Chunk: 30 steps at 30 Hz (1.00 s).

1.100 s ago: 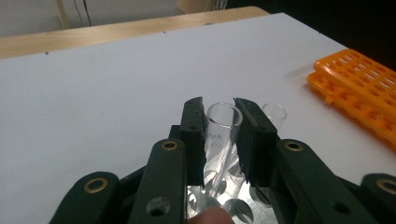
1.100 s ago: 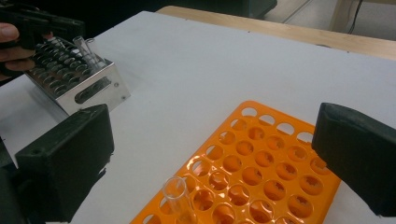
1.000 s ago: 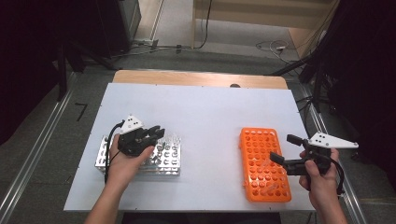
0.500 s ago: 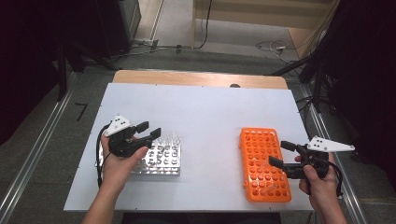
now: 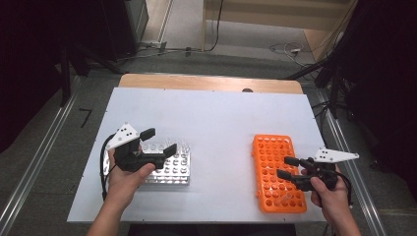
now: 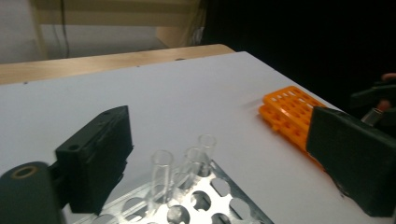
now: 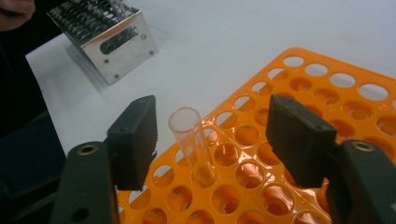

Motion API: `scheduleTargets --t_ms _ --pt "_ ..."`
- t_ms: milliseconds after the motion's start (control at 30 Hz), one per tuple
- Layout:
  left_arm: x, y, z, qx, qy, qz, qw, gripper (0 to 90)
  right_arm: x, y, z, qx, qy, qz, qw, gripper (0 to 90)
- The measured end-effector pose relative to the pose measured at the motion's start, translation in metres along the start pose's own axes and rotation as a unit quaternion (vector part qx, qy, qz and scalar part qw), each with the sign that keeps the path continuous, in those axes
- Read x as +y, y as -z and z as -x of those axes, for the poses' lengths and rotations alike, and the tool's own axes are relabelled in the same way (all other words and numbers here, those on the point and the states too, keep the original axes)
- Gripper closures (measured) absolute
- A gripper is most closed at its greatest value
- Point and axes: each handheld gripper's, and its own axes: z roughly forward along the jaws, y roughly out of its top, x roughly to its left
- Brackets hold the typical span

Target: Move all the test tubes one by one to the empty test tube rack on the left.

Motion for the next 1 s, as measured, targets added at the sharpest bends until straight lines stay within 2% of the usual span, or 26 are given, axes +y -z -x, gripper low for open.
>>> scheduleTargets --t_ms 100,200,433,567,867,1000 --pt "0.000 -0.001 0.002 -0.018 0.004 0.003 0.9998 0.7 -0.003 -0.004 0.000 0.002 0.010 -0.012 0.9999 38.9" --pt "0.001 -0.001 0.005 -0.026 0.004 0.004 0.9996 0.0 -0.005 -0.007 0.001 0.013 0.015 -0.018 0.9996 43.1" --pt "0.000 -0.004 0.011 -0.039 -0.007 -0.005 0.9992 0.0 -0.010 -0.011 0.003 0.023 0.022 -0.036 0.9989 51.0" --pt "0.000 -0.008 0.016 -0.044 -0.013 -0.013 0.9989 0.0 -0.011 -0.013 0.003 0.020 0.035 -0.049 0.9980 54.3" --pt "-0.003 -0.014 0.021 -0.047 -0.018 -0.027 0.9984 0.0 -0.014 -0.017 0.004 0.019 0.043 -0.064 0.9968 65.3" --pt "-0.004 -0.015 0.021 -0.048 -0.020 -0.029 0.9982 0.0 -0.014 -0.019 0.003 0.018 0.046 -0.071 0.9962 67.0"
